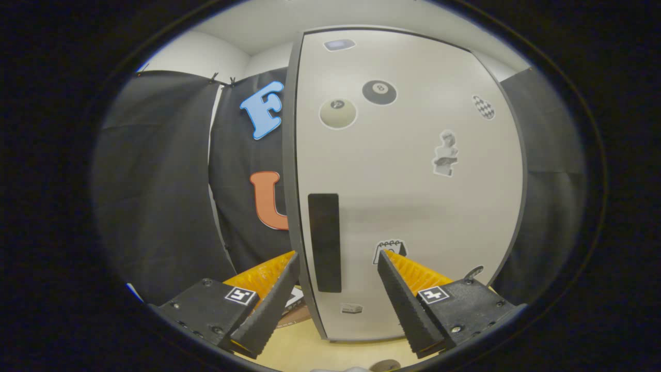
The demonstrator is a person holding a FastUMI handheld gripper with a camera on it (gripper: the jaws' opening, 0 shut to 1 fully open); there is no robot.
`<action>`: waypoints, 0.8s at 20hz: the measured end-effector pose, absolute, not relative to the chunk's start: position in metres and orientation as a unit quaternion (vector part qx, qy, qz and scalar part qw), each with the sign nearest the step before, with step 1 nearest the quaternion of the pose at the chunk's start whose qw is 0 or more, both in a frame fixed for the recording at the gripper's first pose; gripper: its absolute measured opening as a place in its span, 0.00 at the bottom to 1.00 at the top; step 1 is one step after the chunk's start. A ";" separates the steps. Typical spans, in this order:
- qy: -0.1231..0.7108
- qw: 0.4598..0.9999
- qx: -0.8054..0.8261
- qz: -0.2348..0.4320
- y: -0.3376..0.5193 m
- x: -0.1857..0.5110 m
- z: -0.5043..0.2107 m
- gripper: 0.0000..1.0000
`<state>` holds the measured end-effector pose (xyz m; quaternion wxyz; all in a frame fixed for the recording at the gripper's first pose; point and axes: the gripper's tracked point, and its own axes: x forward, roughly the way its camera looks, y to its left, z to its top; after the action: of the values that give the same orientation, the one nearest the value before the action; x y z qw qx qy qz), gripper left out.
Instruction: Open the shoe cabinet door, grab the shoes and put them into the shoe cabinet, then close the shoe cabinet door.
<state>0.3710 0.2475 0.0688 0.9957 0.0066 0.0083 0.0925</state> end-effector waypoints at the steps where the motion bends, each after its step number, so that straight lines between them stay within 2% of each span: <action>1: 0.011 0.996 0.007 0.092 0.251 0.378 0.067 0.98; 6: 0.027 0.995 0.006 0.096 0.261 0.396 0.057 0.87; 10: 0.030 0.996 0.010 0.083 0.260 0.406 0.054 0.68; 14: 0.040 0.995 0.004 0.087 0.261 0.402 0.054 0.41; 16: 0.040 0.995 0.000 0.094 0.259 0.402 0.053 0.39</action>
<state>0.4017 0.2590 0.0530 0.9948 0.0000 0.0395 0.0941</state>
